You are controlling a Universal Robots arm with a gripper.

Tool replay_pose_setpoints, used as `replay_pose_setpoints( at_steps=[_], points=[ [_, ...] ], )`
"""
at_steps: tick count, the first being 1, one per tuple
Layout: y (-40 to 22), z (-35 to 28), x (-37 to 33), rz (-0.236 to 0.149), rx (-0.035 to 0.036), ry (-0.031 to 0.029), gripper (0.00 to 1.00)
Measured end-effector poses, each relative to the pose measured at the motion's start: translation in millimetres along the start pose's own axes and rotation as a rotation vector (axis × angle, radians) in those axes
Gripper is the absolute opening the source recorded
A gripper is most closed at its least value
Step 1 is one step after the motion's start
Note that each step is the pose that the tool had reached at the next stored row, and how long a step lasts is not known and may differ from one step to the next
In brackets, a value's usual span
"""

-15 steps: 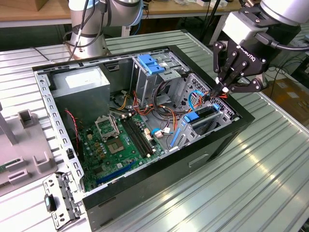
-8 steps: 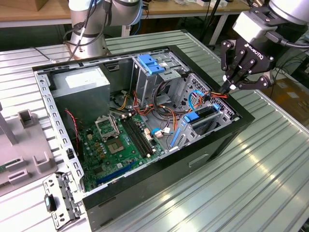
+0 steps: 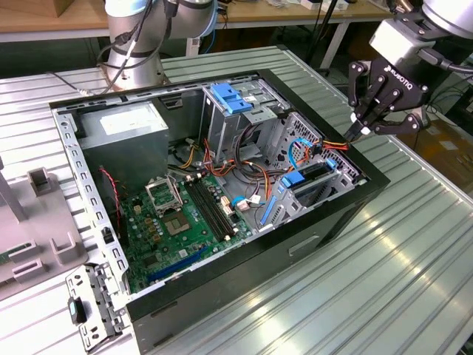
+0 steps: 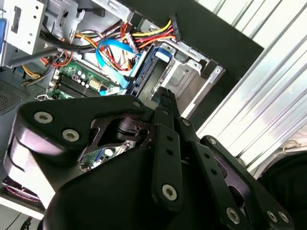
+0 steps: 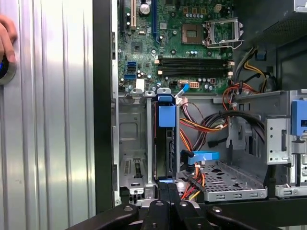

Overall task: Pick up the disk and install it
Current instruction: 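Insert the disk into the insertion slot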

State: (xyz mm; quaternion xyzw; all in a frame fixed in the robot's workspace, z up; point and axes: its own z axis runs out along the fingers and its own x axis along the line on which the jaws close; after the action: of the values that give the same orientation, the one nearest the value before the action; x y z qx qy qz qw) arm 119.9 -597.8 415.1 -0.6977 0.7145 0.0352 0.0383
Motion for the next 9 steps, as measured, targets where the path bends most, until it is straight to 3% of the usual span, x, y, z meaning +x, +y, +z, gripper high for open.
replay_pose_setpoints(
  at_steps=[3,9],
  points=[
    [-0.8,8.6,0.9,0.0,-0.0002,-0.0001,0.11],
    [-2.6,16.7,2.6,0.0,-0.0001,0.0001,0.11]
  ],
)
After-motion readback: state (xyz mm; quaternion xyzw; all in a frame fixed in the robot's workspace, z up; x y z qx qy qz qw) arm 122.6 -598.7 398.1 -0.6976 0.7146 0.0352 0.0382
